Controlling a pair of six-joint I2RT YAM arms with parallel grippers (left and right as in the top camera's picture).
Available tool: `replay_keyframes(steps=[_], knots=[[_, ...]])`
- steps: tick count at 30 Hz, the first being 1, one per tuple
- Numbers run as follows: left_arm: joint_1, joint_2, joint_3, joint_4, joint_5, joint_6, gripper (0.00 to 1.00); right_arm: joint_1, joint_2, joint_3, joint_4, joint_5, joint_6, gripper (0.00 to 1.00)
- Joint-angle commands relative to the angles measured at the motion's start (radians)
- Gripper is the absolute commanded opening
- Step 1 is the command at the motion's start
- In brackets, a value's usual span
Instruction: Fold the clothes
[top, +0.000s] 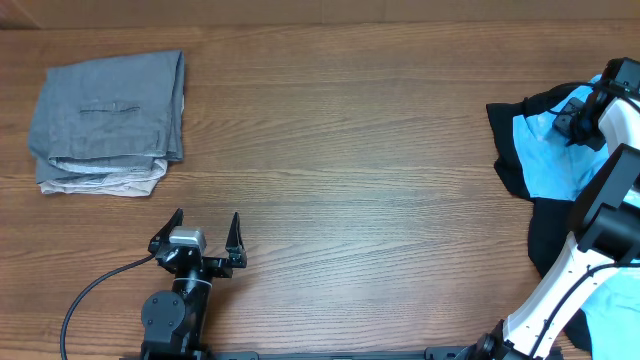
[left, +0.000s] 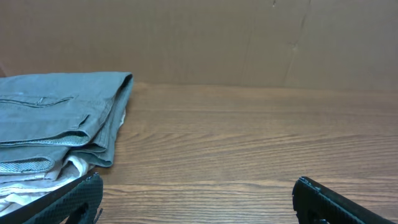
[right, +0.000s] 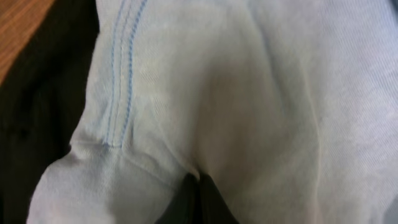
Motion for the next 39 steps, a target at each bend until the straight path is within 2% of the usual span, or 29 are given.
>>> replay_keyframes(steps=[1,8,16,26,32,39], knots=[[-0.007,-0.011,-0.006,0.003,-0.010,0.018,1.00,0.003,0.003,0.095,-0.044,0.002,-0.003,0.04],[-0.007,-0.011,-0.006,0.003,-0.010,0.018,1.00,0.003,0.000,0.229,-0.163,-0.003,-0.003,0.04],[-0.007,-0.011,-0.006,0.003,-0.010,0.018,1.00,0.003,-0.015,0.313,-0.266,-0.137,-0.003,0.04],[-0.007,-0.011,-0.006,0.003,-0.010,0.018,1.00,0.022,-0.137,0.420,-0.420,-0.245,-0.004,0.04],[-0.007,-0.011,-0.006,0.003,-0.010,0.018,1.00,0.123,-0.248,0.420,-0.497,-0.315,-0.004,0.04],[-0.007,-0.011,-0.006,0.003,-0.010,0.018,1.00,0.339,-0.274,0.420,-0.553,-0.411,0.003,0.04]])
